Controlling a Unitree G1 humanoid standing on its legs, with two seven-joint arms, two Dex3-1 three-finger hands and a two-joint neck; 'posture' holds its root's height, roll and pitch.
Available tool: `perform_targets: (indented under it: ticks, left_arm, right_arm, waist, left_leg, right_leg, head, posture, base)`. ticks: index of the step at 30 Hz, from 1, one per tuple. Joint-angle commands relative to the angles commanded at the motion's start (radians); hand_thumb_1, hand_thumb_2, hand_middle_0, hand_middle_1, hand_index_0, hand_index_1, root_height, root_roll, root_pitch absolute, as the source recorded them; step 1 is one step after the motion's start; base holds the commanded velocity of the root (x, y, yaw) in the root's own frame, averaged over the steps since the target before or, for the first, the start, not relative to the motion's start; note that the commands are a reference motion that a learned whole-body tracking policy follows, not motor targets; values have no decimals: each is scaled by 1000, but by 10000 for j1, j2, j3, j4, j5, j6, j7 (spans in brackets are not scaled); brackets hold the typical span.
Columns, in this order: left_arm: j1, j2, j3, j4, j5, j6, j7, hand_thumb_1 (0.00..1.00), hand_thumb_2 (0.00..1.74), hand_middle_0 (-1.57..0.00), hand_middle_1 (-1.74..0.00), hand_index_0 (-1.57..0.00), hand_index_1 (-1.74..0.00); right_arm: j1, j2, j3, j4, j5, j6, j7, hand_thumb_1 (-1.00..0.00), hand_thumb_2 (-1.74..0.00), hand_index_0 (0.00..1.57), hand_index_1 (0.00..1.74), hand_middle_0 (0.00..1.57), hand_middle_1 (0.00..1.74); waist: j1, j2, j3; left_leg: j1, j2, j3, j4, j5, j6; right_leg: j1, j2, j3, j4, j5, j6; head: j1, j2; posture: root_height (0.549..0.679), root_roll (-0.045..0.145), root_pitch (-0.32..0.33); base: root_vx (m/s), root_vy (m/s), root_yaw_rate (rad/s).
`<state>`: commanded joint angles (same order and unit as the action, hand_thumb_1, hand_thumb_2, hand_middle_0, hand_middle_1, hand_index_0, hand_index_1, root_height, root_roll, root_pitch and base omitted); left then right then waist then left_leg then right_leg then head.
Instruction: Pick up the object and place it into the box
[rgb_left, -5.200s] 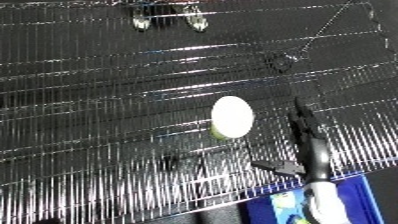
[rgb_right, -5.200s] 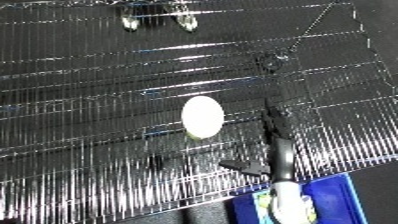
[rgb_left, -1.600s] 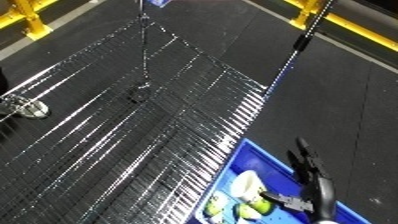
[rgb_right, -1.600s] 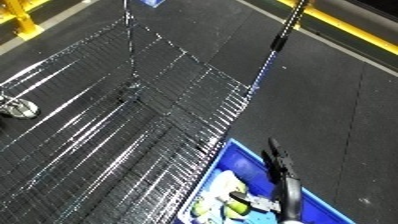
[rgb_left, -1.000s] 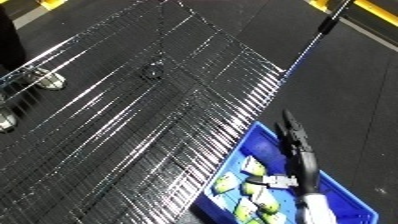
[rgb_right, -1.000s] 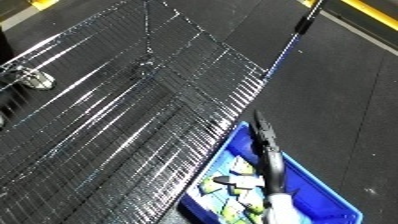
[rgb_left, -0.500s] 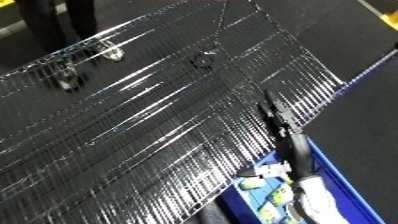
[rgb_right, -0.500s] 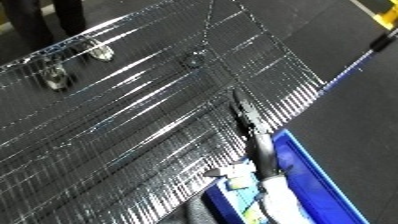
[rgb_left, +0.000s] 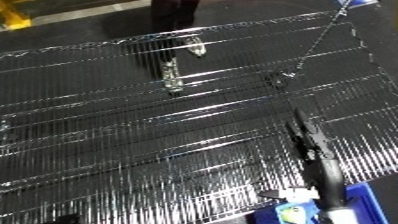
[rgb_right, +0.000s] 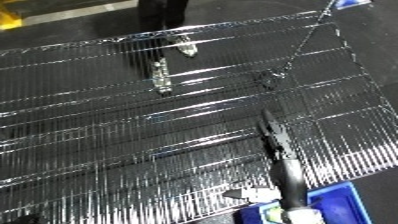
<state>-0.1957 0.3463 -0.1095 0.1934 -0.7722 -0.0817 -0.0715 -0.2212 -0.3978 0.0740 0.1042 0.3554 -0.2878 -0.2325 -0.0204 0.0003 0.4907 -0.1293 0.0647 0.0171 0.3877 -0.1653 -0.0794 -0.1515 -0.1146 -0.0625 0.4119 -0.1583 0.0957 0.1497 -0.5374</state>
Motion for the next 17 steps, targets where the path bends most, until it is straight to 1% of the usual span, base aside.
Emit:
perform_targets:
  ticks: [3, 7, 12, 17]
  left_arm:
    - [66, 53, 43, 11, 68, 35, -119, 1000, 1740, -1570, -1740, -1570, -1740]
    - [153, 111, 108, -40, 121, 120, -238, 1000, 1740, -1570, -1740, -1570, -1740]
    - [277, 170, 153, -172, 159, 247, -291, 1000, 1740, -1570, -1740, -1570, -1740]
    - [398, 240, 237, -212, 161, 307, -397, 1000, 1740, -1570, -1740, -1570, -1740]
  right_arm:
    - [49, 62, 12, 59, 42, -43, -90, 0, 0, 0, 0, 0, 0]
    - [187, 121, 54, 110, 60, -42, -183, 0, 0, 0, 0, 0, 0]
    - [392, 162, 136, 165, 43, -78, -346, 0, 0, 0, 0, 0, 0]
    - [537, 159, 145, 226, 68, -103, -437, 0, 0, 0, 0, 0, 0]
  waist:
    - [91, -58, 20]
    - [173, -113, 31]
    - [223, -155, 45]
    - [231, -165, 65]
  left_leg:
    - [-19, 12, -33, -14, 34, 5]
    - [-59, 19, -72, 56, 31, 18]
    - [-83, 18, -109, 167, -11, 29]
    - [-63, -1, -117, 140, -11, 39]
  right_leg:
    - [5, 10, -48, 28, -10, 16]
    - [-2, 43, -86, 161, -85, 5]
    - [12, 55, -125, 302, -176, -20]
    - [26, 45, -140, 298, -195, -7]
  head:
    - [-128, -28]
    - [-180, -190]
    - [-104, -372]
    - [-131, -402]
  posture:
    - [670, 29, -58]
    - [670, 28, -61]
    - [669, 28, -66]
    - [669, 28, -66]
  base:
    - [41, -49, 90]
    - [48, -34, 54]
    - [49, -18, 29]
    - [32, -7, -1]
